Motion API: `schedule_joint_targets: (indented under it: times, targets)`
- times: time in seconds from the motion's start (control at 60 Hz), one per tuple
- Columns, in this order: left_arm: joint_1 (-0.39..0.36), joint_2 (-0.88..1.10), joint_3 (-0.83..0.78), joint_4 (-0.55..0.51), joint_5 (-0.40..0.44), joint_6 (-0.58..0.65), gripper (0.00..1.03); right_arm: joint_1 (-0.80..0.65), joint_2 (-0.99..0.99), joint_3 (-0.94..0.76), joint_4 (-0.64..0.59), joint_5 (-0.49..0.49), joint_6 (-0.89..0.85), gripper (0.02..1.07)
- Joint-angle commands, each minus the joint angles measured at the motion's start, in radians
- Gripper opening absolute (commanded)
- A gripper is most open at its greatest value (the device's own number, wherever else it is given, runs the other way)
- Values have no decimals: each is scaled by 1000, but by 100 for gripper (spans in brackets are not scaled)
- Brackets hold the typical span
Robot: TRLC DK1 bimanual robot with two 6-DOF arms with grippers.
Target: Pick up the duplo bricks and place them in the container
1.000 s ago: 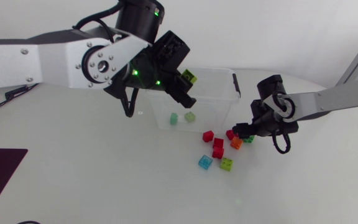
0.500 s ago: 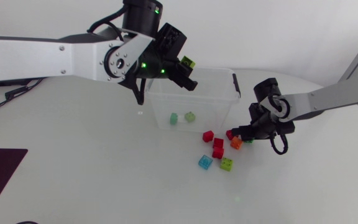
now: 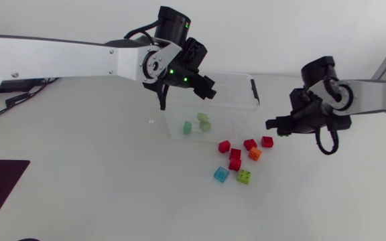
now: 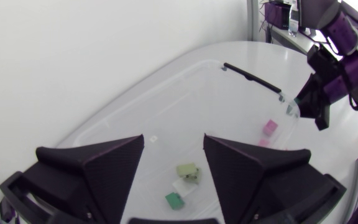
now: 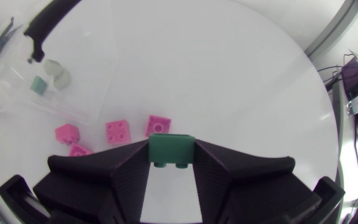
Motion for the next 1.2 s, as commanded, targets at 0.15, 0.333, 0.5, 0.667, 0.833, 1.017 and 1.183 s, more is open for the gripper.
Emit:
schedule_joint_targets:
  times: [0.15, 0.333, 0.5, 0.667, 0.833, 1.017, 1.183]
  targets:
    - [6, -169, -51, -108, 37, -10, 97, 4, -137, 80, -62, -36, -42, 36]
    - [-35, -335, -189, -222, 65, 16, 97, 59, -157, 144, -49, -60, -45, 36]
    - [-77, -407, -302, -303, 85, 48, 96, 130, -135, 212, -26, -63, -43, 36]
    - [-106, -411, -385, -329, 112, 56, 96, 196, -68, 279, 1, -63, -40, 36]
    - [-129, -399, -466, -323, 124, 54, 96, 234, 18, 331, 32, -79, -36, 37]
    - [-158, -345, -491, -321, 129, 48, 96, 251, 99, 365, 60, -91, -39, 67]
    - [-218, -264, -451, -321, 129, 22, 96, 240, 98, 367, 63, -93, -37, 98]
